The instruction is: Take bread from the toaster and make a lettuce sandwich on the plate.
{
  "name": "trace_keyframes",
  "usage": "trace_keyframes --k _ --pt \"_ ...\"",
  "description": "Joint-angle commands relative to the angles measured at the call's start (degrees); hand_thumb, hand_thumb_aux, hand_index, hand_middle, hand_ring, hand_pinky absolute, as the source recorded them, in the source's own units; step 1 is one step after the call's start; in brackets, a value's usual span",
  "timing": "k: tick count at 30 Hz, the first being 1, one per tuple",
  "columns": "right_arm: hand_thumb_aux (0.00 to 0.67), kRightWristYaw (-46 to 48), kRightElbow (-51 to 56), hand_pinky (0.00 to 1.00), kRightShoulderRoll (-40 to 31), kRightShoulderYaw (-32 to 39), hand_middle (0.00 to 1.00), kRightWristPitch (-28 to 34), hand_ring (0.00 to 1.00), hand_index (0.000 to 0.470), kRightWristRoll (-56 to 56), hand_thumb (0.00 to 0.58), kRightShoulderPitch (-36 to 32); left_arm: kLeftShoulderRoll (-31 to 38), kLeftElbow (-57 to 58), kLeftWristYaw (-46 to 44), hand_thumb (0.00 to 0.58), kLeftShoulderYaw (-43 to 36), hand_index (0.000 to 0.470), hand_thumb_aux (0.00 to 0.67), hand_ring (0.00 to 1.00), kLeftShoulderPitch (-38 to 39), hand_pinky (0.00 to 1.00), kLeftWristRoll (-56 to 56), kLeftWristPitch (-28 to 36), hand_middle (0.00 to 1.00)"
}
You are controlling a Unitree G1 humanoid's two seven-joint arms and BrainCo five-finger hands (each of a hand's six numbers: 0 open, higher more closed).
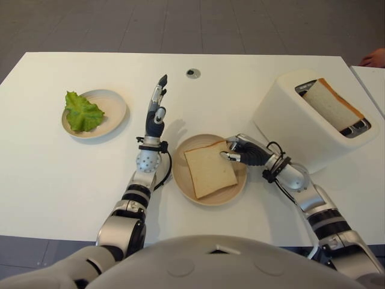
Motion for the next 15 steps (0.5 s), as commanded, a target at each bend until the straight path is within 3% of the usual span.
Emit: trace_keyframes --k 1,2,3,10,13,15 --pt "0.407 -2.4 -2.9 0.0 1.7 -0.8 0.0 3.4 0.0 0.286 -3.5 0.491 1.4 1.4 -3.8 -0.1 0.0 -0.1 0.0 0.0 0.0 1.0 0.0 1.1 1.1 0.0" --pt "0.129 -3.5 -4.4 0.0 2.2 -1.5 0.0 3.6 0.0 0.09 -3.6 0.201 1.8 2.2 -5.5 0.4 0.0 0.3 0.0 0.0 0.0 1.6 0.0 2.1 1.3 0.0" --pt "0.0 -4.6 -6.2 0.0 2.5 -2.2 0.0 3.9 0.0 0.0 -4.3 0.0 2.5 2.8 -7.0 0.9 0.0 0.5 0.0 0.0 0.0 2.2 0.0 3.1 1.4 0.0" --pt "0.0 -7.6 -24.8 0.0 3.2 -10.3 0.0 4.6 0.0 0.0 -2.3 0.0 8.6 11.2 -25.2 10.7 0.0 6.3 0.0 0.0 0.0 9.6 0.0 21.5 9.8 0.0" --pt "0.0 -7.3 -26.9 0.0 3.5 -10.6 0.0 4.9 0.0 0.0 -3.4 0.0 9.5 16.9 -29.7 14.9 0.0 9.9 0.0 0.0 0.0 11.2 0.0 30.7 19.7 0.0" --pt "0.0 -7.6 -27.9 0.0 4.7 -9.4 0.0 3.4 0.0 0.0 -2.8 0.0 9.9 22.4 -24.1 15.3 0.0 9.6 0.0 0.0 0.0 10.0 0.0 36.8 30.0 0.0"
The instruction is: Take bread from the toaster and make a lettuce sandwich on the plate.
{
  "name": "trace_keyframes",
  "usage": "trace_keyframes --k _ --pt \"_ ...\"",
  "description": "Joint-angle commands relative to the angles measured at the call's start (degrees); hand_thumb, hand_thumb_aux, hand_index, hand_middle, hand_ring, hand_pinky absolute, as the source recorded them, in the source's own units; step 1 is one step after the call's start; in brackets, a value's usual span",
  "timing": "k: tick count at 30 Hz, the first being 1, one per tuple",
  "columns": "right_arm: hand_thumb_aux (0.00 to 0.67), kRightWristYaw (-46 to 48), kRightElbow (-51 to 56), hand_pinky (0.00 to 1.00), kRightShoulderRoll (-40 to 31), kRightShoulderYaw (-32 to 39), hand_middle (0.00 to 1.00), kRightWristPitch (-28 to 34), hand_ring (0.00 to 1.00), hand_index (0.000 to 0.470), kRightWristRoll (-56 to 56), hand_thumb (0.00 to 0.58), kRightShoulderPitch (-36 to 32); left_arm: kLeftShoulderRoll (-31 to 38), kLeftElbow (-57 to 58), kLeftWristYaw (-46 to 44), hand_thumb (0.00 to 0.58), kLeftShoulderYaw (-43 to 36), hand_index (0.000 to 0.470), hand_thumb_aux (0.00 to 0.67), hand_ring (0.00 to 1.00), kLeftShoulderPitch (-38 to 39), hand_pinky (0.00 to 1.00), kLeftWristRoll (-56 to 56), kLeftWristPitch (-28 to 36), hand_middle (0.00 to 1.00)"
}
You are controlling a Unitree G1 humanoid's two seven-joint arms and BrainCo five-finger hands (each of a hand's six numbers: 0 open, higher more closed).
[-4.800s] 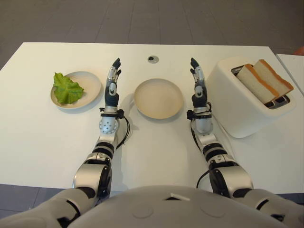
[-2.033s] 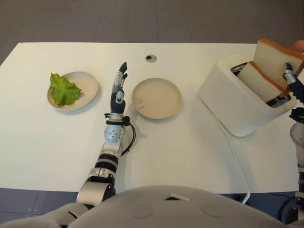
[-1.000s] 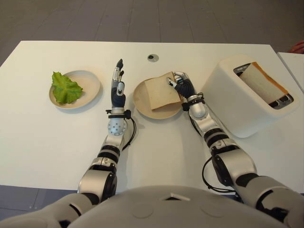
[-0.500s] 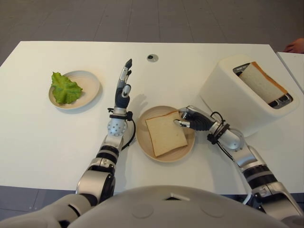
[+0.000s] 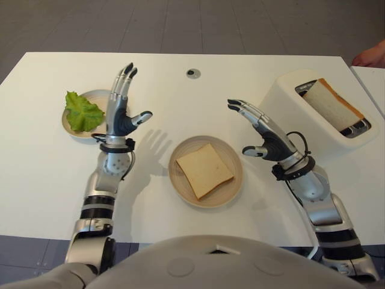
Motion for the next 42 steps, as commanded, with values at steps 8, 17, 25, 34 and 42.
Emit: trace_keyframes --k 8,17,25,34,42 --pt "0.0 0.9 0.4 0.0 4.1 4.4 0.0 -4.1 0.0 0.0 1.5 0.0 1.4 18.0 39.4 1.3 0.0 -8.0 0.0 0.0 0.0 -14.0 0.0 9.4 25.7 0.0" --pt "0.0 1.0 4.1 0.0 5.1 5.6 0.0 -4.6 0.0 0.0 0.7 0.0 1.4 21.8 47.0 6.6 0.227 -15.9 0.103 0.147 0.0 -17.7 0.0 8.4 27.1 0.0" --pt "0.0 1.0 5.0 0.0 5.3 5.5 0.0 -4.1 0.0 0.0 1.0 0.0 0.5 21.4 49.6 5.1 0.58 -20.5 0.47 0.67 0.0 -19.2 0.0 5.1 23.4 0.0" --pt "0.0 0.4 5.8 0.0 6.1 5.4 0.0 -4.3 0.0 0.0 1.1 0.0 -0.3 21.6 34.8 9.7 0.58 -16.1 0.47 0.67 0.0 -14.0 0.0 -4.8 13.2 0.0" --pt "0.0 -1.9 4.7 0.0 8.0 1.3 0.0 -4.0 0.0 0.0 4.6 0.0 -2.6 10.5 5.6 -10.6 0.58 -17.4 0.47 0.67 0.0 -2.0 0.0 -27.3 -1.5 0.0"
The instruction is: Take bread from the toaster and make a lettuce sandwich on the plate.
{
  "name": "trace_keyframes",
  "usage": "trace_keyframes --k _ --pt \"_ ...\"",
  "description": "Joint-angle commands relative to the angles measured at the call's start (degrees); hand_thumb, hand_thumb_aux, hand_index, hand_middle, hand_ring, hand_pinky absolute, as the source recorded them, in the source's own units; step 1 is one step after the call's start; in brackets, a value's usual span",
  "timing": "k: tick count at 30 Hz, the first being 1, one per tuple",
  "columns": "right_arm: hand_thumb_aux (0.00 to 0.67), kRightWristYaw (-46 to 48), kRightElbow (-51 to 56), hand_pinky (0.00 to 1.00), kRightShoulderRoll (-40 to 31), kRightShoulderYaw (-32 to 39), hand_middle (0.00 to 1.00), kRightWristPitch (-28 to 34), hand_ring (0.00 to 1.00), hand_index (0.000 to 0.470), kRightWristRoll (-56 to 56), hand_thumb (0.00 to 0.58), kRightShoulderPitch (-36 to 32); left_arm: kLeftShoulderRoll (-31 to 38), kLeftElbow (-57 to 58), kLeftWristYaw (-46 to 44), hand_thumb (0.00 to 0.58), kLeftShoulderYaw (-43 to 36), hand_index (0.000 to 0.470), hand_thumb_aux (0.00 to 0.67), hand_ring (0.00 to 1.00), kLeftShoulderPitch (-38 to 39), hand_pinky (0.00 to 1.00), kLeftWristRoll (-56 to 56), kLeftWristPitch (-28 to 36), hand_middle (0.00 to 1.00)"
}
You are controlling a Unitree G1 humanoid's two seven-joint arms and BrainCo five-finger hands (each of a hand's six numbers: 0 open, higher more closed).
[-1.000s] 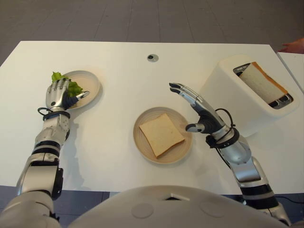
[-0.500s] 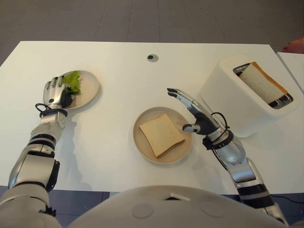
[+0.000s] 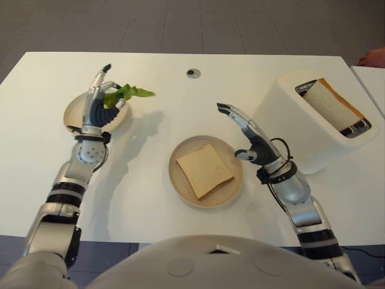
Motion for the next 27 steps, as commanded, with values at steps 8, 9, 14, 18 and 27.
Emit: trace_keyframes --k 8,9,14,18,27 --pt "0.0 0.6 -1.6 0.0 -0.8 -5.5 0.0 0.9 0.0 0.0 4.0 0.0 -2.8 -11.4 -4.1 -15.3 0.58 -14.6 0.47 0.67 0.0 8.3 0.0 4.4 -5.4 0.0" --pt "0.0 0.6 -1.4 0.0 -0.9 -5.7 0.0 0.9 0.0 0.0 4.1 0.0 -2.9 -11.5 -3.6 -16.0 0.58 -15.5 0.47 0.67 0.0 8.7 0.0 5.3 -6.0 0.0" --pt "0.0 0.8 -0.6 0.0 -0.5 -6.0 0.0 0.9 0.0 0.0 3.6 0.0 -3.8 -11.4 -4.1 -19.3 0.58 -18.0 0.47 0.67 0.0 11.4 0.0 7.6 -8.2 0.0" --pt "0.0 0.8 0.6 0.0 -0.3 -5.7 0.0 0.6 0.0 0.0 3.0 0.0 -4.8 -10.2 -7.2 -20.8 0.58 -16.9 0.47 0.67 0.0 12.1 0.0 7.7 -9.2 0.0" --pt "0.0 1.0 2.4 0.0 -1.4 -6.3 0.0 0.0 0.0 0.0 2.4 0.0 -5.9 -9.4 -10.1 -24.6 0.58 -18.1 0.47 0.67 0.0 13.6 0.0 9.6 -9.8 0.0"
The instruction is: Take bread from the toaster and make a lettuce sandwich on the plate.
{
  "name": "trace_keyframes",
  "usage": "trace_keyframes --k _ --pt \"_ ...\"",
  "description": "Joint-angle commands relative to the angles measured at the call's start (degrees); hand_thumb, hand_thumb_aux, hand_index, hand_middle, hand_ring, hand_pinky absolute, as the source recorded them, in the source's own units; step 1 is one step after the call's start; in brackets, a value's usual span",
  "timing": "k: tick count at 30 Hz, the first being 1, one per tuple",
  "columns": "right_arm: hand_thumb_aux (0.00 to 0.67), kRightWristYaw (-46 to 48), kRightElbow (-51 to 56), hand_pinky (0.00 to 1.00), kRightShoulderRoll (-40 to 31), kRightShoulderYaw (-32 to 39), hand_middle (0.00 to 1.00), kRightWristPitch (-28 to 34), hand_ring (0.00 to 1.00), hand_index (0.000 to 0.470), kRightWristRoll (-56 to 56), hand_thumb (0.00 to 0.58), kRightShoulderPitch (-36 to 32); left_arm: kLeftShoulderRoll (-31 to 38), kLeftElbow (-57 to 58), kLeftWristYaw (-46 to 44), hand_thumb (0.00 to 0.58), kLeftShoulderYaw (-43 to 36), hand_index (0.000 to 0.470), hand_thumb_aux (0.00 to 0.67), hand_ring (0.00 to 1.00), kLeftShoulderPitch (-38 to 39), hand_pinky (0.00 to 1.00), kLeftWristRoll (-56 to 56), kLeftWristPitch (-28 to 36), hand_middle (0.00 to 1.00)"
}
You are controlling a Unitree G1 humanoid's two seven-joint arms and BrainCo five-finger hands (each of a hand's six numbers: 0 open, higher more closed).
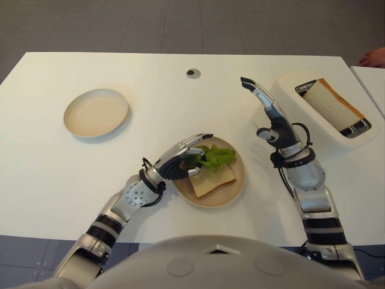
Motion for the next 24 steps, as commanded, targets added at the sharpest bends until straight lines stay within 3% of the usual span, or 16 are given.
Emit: trace_keyframes --k 1,3,4,5,6,12,17,20,24 --pt "0.0 0.5 0.3 0.0 -1.0 -0.5 0.0 -0.2 0.0 0.0 -0.6 0.0 -0.4 1.4 1.4 -2.2 0.58 -1.3 0.47 0.67 0.0 0.7 0.0 3.1 0.2 0.0" --pt "0.0 0.2 -0.4 0.0 -1.3 -1.5 0.0 0.1 0.0 0.0 -0.4 0.0 -0.8 2.4 2.4 -4.2 0.58 -2.2 0.47 0.67 0.0 1.3 0.0 3.4 0.7 0.0" --pt "0.0 -0.1 -1.2 0.0 -1.4 -2.4 0.0 0.3 0.0 0.0 -0.1 0.0 -0.9 3.0 2.8 -5.0 0.526 -2.5 0.326 0.465 0.0 1.5 0.0 4.0 1.0 0.0" --pt "0.0 -0.4 -2.4 0.0 -1.6 -3.6 0.0 0.6 0.0 0.0 0.5 0.0 -0.9 3.5 3.4 -5.4 0.04 -2.8 0.017 0.024 0.0 1.5 0.0 5.0 1.3 0.0" --pt "0.0 -0.6 -3.8 0.0 -1.8 -5.1 0.0 1.0 0.0 0.0 1.2 0.0 -0.9 3.9 4.0 -5.5 0.0 -2.9 0.0 0.0 0.0 1.3 0.0 6.0 1.6 0.0" --pt "0.0 -1.8 -12.9 0.0 -4.7 -18.8 0.0 6.9 0.0 0.0 6.4 0.0 -0.1 4.7 5.1 -2.7 0.0 -0.9 0.0 0.0 0.0 -0.4 0.0 9.0 2.6 0.0" --pt "0.0 -5.3 -10.2 0.0 -11.9 -33.5 0.0 12.6 0.0 0.0 -9.7 0.0 4.8 4.7 2.8 0.2 0.0 2.5 0.0 0.0 0.0 -1.1 0.0 8.1 2.4 0.0" --pt "0.0 -6.6 -2.5 0.0 -14.9 -33.2 0.0 14.1 0.0 0.0 -18.7 0.0 10.0 4.4 2.1 2.6 0.0 4.6 0.0 0.0 0.0 -1.7 0.0 8.3 2.2 0.0" --pt "0.0 -6.9 3.2 0.0 -16.4 -30.0 0.0 15.3 0.0 0.0 -22.2 0.0 12.3 4.0 0.0 6.0 0.0 7.3 0.0 0.0 0.0 -1.6 0.0 7.9 1.4 0.0"
